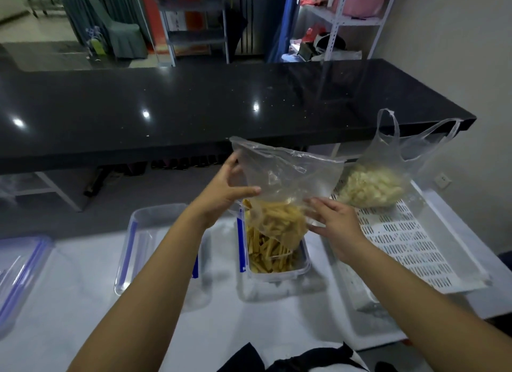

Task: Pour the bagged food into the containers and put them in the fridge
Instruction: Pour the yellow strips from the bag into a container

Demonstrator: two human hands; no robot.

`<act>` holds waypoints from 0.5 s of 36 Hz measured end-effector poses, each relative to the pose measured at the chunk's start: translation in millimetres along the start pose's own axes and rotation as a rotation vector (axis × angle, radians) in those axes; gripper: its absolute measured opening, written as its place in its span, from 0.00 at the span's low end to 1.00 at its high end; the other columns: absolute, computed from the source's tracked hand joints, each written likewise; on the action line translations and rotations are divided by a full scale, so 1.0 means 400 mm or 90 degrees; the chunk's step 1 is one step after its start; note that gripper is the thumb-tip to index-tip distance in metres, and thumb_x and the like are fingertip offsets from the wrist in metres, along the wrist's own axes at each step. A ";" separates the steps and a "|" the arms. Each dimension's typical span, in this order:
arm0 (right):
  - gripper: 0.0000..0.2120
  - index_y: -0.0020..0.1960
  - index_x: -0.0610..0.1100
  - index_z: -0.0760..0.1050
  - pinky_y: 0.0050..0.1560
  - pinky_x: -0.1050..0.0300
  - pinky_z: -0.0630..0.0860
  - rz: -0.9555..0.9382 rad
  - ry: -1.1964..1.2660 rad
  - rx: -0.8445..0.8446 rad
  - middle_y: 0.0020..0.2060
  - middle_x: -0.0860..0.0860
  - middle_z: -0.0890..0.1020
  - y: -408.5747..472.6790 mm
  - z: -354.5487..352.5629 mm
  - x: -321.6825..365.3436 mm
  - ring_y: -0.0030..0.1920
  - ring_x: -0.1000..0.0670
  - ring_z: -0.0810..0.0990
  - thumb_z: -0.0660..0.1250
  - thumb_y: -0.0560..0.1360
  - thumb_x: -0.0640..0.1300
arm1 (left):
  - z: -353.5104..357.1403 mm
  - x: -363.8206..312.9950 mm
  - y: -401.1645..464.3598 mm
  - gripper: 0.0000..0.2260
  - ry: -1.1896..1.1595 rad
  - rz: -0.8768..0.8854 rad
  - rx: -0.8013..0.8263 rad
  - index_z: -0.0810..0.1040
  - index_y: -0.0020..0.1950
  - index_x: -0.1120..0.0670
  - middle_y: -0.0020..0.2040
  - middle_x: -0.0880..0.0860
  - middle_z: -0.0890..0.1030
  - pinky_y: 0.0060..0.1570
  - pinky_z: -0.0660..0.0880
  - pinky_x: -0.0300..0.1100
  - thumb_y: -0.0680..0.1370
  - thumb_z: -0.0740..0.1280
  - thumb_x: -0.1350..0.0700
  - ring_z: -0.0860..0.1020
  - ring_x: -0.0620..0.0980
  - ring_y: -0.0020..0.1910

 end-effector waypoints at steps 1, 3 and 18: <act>0.06 0.51 0.42 0.84 0.47 0.49 0.83 0.007 0.008 -0.001 0.48 0.45 0.87 0.001 0.003 -0.001 0.52 0.44 0.86 0.69 0.78 0.42 | 0.004 0.021 0.009 0.39 0.064 -0.025 -0.007 0.64 0.76 0.41 0.73 0.47 0.70 0.63 0.73 0.45 0.70 0.79 0.55 0.70 0.47 0.69; 0.06 0.50 0.41 0.84 0.52 0.44 0.83 0.015 0.021 -0.003 0.48 0.43 0.87 0.001 0.006 0.006 0.52 0.42 0.85 0.68 0.79 0.41 | 0.008 0.043 0.028 0.23 0.133 -0.050 -0.020 0.76 0.67 0.46 0.69 0.48 0.76 0.56 0.75 0.41 0.74 0.75 0.55 0.75 0.47 0.65; 0.07 0.55 0.45 0.83 0.55 0.44 0.79 0.032 -0.024 0.000 0.53 0.48 0.85 -0.003 -0.032 0.006 0.55 0.45 0.82 0.69 0.78 0.43 | -0.009 -0.039 0.026 0.07 0.006 0.027 -0.107 0.84 0.53 0.58 0.50 0.56 0.86 0.50 0.81 0.47 0.79 0.69 0.57 0.84 0.55 0.51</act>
Point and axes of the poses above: each hand's wrist, its own y-axis towards the middle knuckle, its own z-axis out of the palm, x = y × z, the point moved 10 cm from there along y, towards the middle knuckle
